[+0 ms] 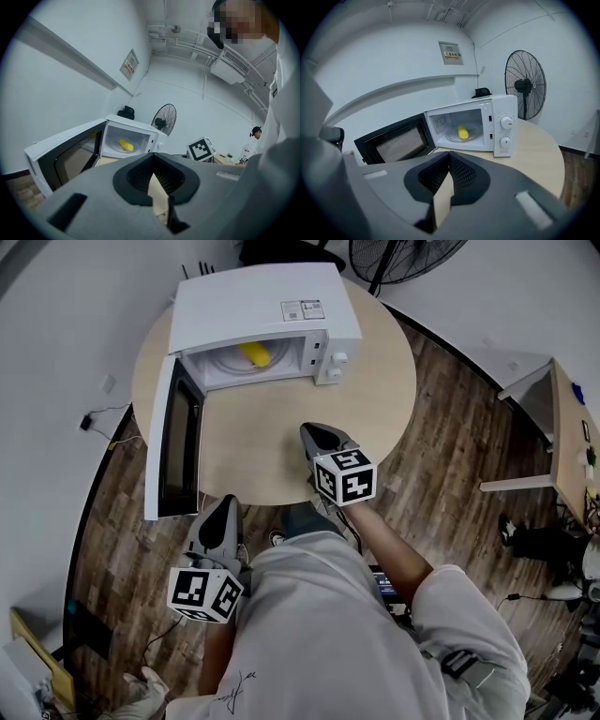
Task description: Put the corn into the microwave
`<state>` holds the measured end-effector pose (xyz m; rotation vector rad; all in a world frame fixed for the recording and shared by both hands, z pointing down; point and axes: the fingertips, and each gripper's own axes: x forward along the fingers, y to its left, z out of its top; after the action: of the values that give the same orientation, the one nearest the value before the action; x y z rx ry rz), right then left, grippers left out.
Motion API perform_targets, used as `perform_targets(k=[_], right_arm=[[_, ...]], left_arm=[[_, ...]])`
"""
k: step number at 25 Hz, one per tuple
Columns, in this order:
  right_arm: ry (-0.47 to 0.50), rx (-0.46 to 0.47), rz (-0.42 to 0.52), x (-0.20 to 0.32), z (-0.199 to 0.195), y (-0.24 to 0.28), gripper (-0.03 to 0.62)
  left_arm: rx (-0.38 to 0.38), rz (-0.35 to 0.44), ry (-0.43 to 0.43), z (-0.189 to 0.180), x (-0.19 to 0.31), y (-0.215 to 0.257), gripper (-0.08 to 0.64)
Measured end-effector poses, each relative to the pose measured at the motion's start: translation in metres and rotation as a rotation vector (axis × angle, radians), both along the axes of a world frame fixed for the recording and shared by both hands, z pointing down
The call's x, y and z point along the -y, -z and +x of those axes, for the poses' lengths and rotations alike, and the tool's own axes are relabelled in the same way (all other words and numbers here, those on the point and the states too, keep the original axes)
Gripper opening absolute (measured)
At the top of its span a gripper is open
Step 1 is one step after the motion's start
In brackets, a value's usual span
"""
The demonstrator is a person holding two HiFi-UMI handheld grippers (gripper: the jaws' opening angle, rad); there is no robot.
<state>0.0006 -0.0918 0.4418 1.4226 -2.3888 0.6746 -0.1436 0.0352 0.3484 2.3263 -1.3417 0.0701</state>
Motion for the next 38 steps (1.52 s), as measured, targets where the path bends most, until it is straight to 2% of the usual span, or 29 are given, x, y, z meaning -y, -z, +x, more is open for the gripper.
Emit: perform_targets(k=[10, 18, 27, 38], right_arm=[[-0.012, 0.018, 0.0, -0.031, 0.012, 0.011, 0.012], [0.023, 0.052, -0.029, -0.063, 0.015, 0.025, 0.012], [0.072, 0.039, -0.048, -0.094, 0.024, 0.033, 0.012], [0.097, 0.06, -0.012, -0.106, 0.021, 0.052, 0.011]], left_arm=[[0.02, -0.032, 0.044, -0.018, -0.005, -0.013, -0.011], [0.036, -0.039, 0.079, -0.029, -0.006, -0.016, -0.011], [0.045, -0.063, 0.083, -0.036, -0.013, -0.025, -0.011], [0.053, -0.067, 0.076, -0.034, -0.016, -0.025, -0.011]])
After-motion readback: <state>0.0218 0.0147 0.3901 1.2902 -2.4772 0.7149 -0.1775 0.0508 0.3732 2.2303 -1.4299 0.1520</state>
